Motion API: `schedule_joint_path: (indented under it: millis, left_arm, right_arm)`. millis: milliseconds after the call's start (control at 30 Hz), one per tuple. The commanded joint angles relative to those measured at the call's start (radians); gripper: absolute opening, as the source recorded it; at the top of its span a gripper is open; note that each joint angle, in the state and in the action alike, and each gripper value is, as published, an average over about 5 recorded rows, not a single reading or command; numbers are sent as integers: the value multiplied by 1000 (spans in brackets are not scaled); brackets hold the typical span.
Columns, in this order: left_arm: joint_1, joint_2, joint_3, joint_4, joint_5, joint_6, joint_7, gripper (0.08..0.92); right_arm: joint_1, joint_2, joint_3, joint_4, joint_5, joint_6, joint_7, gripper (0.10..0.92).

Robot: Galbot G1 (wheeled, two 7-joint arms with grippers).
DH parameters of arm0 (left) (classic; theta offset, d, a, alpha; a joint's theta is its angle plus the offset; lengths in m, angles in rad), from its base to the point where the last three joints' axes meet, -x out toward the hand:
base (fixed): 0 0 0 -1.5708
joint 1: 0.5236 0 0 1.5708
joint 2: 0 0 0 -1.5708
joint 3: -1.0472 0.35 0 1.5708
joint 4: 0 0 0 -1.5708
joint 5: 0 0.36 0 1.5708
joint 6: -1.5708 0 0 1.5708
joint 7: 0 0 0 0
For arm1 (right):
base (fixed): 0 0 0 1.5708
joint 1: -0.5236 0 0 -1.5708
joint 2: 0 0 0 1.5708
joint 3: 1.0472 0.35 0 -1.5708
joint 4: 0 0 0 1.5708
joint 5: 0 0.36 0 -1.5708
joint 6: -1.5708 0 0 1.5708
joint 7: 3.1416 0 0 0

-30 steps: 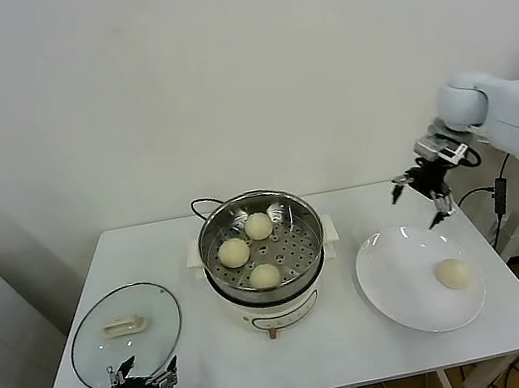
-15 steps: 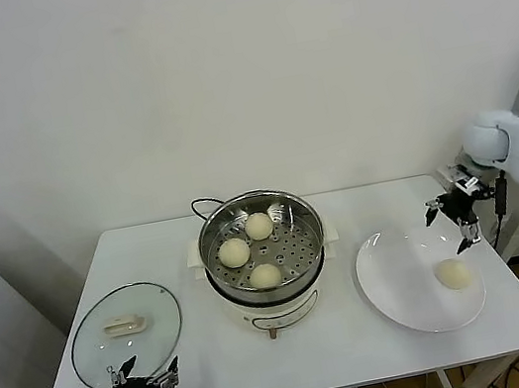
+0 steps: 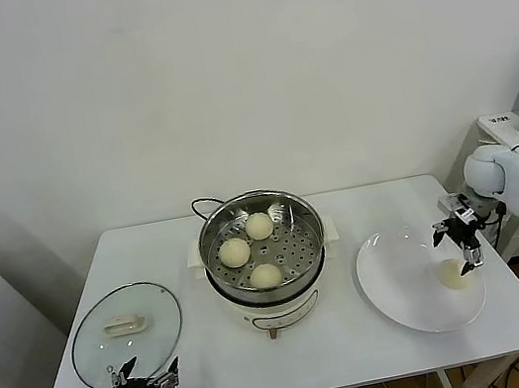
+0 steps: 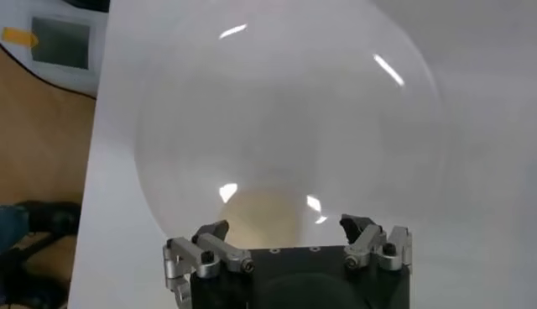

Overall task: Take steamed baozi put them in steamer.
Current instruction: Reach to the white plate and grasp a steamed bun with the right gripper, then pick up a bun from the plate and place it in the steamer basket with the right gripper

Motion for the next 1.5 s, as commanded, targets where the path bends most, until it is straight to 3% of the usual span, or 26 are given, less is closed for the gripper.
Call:
schedule_joint_path:
  millis: [33,300,700,833,967,1133,1267,1500]
  left_arm:
    - [2,-5,1,-4,5,3,-2,823]
    - [3,-4,1,-6,14,6,-4,823]
    - [3,1,1,-4,15,7,-3,823]
    - [3,-1,2,-5,15,8,-4,823]
    - [3,-4,3,-8,15,10,-4,823]
    - [2,-2,2,-13,15,13,-7,823]
    - [4,-1,-1,-23,15,16,-9,823]
    - [-1,2,4,-25,15,19,-10,823]
  right_arm:
    - [-81,6,73,-25,-50,-4,20,823]
    - [-117,8,123,-31,-93,-1,21,781]
    - [-121,10,147,-21,-112,7,18,495]
    - [-87,-11,112,14,-88,6,2,454]
    - [21,-49,7,76,6,-17,-25,447]
    - [318,-59,-245,159,238,-87,-67,448]
    - [520,-5,-419,196,413,-145,-90,450]
    - [675,137,-533,208,593,-218,-98,450]
